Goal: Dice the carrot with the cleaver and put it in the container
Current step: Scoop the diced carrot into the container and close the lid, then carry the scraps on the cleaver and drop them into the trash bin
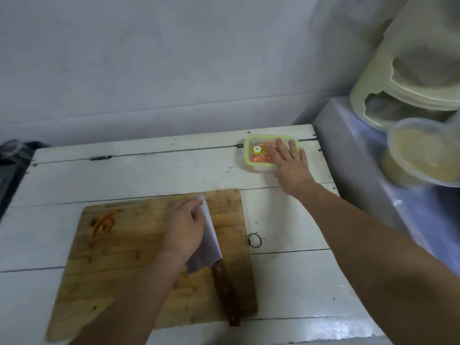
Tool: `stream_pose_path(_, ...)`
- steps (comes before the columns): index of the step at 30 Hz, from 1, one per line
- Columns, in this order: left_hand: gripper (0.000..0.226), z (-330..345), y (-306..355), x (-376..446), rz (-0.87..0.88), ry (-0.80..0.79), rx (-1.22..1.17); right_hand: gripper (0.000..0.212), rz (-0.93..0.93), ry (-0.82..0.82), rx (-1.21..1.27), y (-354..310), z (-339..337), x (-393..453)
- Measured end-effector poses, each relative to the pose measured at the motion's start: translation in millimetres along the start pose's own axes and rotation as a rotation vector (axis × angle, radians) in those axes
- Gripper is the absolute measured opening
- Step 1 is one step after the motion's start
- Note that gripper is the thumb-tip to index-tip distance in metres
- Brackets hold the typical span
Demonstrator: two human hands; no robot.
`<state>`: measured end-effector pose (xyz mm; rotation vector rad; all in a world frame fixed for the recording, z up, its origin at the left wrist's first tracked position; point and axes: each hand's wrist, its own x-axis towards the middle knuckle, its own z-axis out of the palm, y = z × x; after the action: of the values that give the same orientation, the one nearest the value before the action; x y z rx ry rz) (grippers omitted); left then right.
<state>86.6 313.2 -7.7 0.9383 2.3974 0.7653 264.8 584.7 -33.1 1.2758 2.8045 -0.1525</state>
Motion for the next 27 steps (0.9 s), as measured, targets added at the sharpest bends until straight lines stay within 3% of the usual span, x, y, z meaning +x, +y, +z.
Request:
stream_pose_path(3,0.036,-12,-5,-14,-0.028,0.011,-0.097,0.099,0.019,0.026,0.003,-5,-10,-8)
stream_pose_path(5,0.032,-20,-15,-29,-0.046,0.028,-0.159,0.092,0.05,0.127,0.129,-35,-21,-29)
stream_pose_path(8,0.025,-35,-43,-57,-0.077,0.099,-0.226,0.048,0.026,0.35,0.439,-121,-14,-95)
stream_pose_path(10,0.024,-48,-72,-72,-0.126,0.173,-0.251,0.026,0.078,0.3,0.509,-173,2,-150)
stream_pose_path(11,0.025,-56,-88,-78,-0.167,0.203,-0.268,0.027,0.138,0.228,0.542,-192,9,-173)
stream_pose_path(13,0.024,-74,-117,-82,-0.22,0.257,-0.285,0.044,0.245,0.095,0.516,-215,24,-210)
stream_pose_path(16,0.024,-104,-153,-75,-0.291,0.327,-0.27,0.071,0.255,0.046,0.283,-232,36,-235)
stream_pose_path(18,0.027,-126,-169,-63,-0.302,0.367,-0.287,0.068,0.354,-0.003,0.283,-239,32,-235)
stream_pose_path(23,0.023,-184,-213,-20,-0.192,0.271,-0.327,0.025,0.595,-0.157,0.594,-278,-14,-226)
stream_pose_path(27,0.026,-218,-248,21,-0.048,0.056,-0.203,0.016,0.8,-0.039,1.145,-360,-3,-245)
